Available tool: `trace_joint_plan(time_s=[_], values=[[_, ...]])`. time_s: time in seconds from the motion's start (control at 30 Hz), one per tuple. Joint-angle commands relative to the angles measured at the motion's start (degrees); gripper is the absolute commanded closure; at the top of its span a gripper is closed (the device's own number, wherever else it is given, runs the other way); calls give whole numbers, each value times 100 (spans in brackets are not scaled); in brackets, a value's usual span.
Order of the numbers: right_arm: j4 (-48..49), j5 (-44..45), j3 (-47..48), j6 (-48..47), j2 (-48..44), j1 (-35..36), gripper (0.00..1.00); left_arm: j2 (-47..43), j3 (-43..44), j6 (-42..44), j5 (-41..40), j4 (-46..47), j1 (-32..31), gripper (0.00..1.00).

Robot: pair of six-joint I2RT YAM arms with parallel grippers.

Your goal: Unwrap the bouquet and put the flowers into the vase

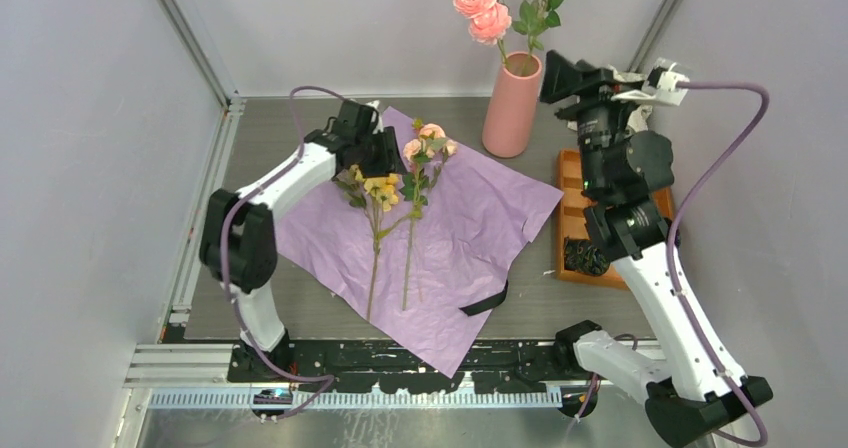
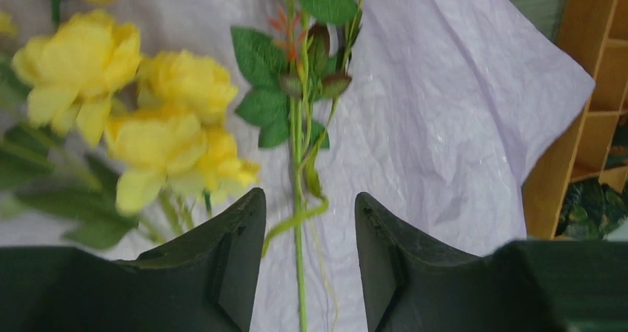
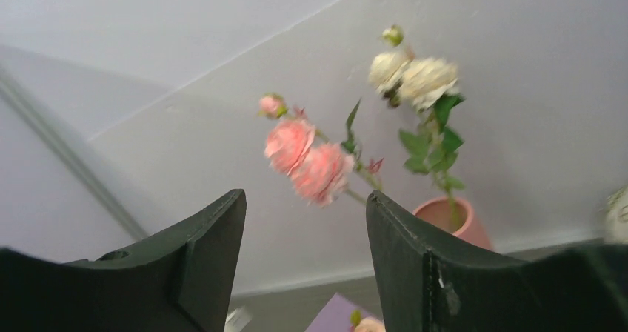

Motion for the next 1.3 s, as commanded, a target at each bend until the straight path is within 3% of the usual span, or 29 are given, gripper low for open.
trace_joint_plan(time_s=[0.0,0.2,0.43,0.7,0.77,1.0,1.27], values=[[-690,-772,-619,842,-145,341,34,959,891,81,-86,-3,-123,52],[-1344,-564,-1018,742,-241,838,34,2141,2054,143,-593,-616,-222,55],[-1664,-635,-1523,984,-303,1050,33,2834,2697,84,-787,-820,-220,62],[-1825,-716,-1908,1023,-87,1173,33,3394,3096,-68,-343,-653,-230,66],[-1821,-746,-1926,1042,64,1221,33,3493,3178,-131,-235,-609,-233,70],[-1763,-830,-1952,1185,639,1263,33,3188,2970,-111,-184,-403,-229,97],[-1645,-796,-1748,1150,1379,1263,32,2131,2444,4,-164,-134,-227,99]])
